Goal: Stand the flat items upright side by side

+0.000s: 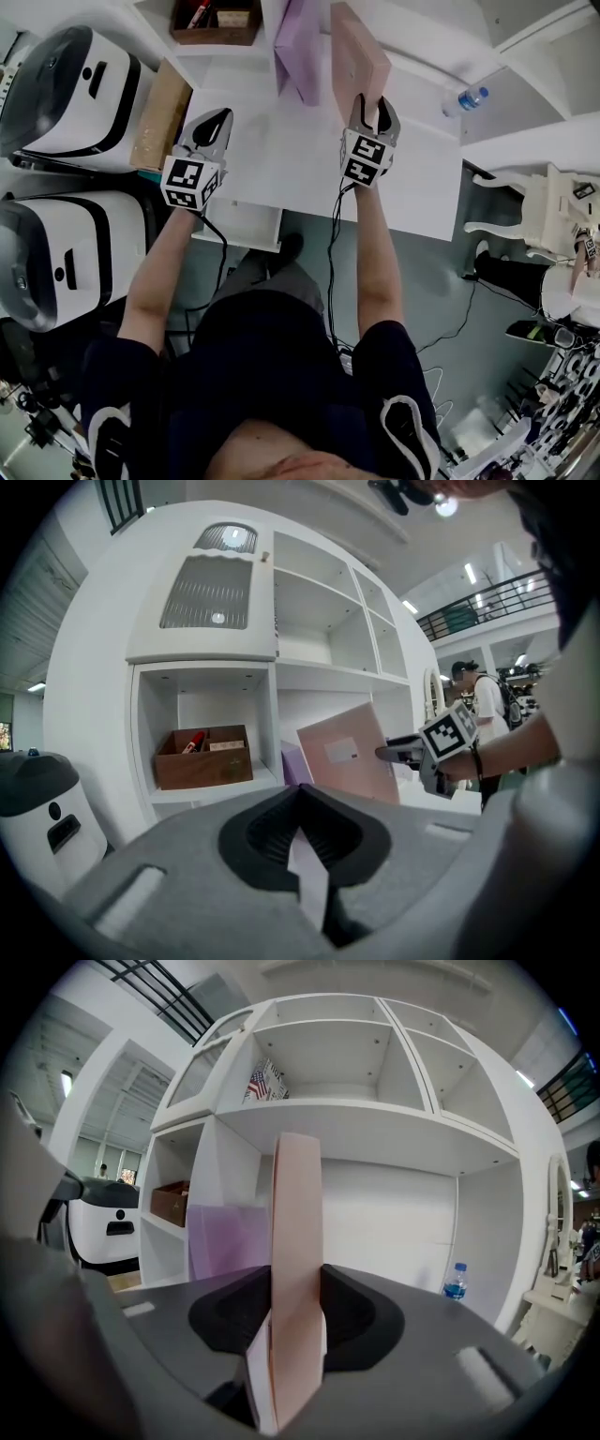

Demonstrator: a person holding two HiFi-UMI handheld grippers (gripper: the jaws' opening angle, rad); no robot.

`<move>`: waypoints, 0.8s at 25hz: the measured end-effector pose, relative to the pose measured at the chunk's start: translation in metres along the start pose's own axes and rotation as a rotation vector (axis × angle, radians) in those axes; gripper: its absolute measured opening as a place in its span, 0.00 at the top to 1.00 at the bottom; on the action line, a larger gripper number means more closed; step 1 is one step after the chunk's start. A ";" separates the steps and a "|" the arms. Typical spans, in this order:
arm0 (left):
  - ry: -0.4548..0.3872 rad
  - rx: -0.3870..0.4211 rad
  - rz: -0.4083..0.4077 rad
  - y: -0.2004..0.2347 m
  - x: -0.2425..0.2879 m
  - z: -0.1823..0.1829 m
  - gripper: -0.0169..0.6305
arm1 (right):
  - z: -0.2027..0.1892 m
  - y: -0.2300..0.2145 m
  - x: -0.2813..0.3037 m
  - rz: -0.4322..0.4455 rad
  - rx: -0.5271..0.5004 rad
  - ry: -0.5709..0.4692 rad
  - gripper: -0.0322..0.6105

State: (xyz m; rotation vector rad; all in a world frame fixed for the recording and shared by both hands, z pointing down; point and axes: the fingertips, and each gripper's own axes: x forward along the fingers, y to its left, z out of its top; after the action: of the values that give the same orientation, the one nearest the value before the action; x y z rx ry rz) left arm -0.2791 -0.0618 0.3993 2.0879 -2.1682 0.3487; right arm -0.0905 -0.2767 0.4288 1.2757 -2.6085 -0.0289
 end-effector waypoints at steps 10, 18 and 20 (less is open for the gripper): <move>-0.002 -0.026 -0.035 0.005 0.018 -0.005 0.97 | -0.014 0.020 0.035 -0.037 -0.027 0.010 0.71; 0.004 -0.034 -0.047 0.009 0.024 -0.009 0.97 | -0.011 0.027 0.055 -0.074 -0.075 -0.008 0.71; 0.007 -0.035 -0.048 0.011 0.025 -0.011 0.97 | -0.013 0.030 0.059 -0.087 -0.081 -0.013 0.70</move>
State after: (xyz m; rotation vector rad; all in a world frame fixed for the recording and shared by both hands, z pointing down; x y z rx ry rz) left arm -0.2917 -0.0829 0.4144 2.1129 -2.1009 0.3101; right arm -0.1460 -0.3032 0.4572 1.3637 -2.5330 -0.1562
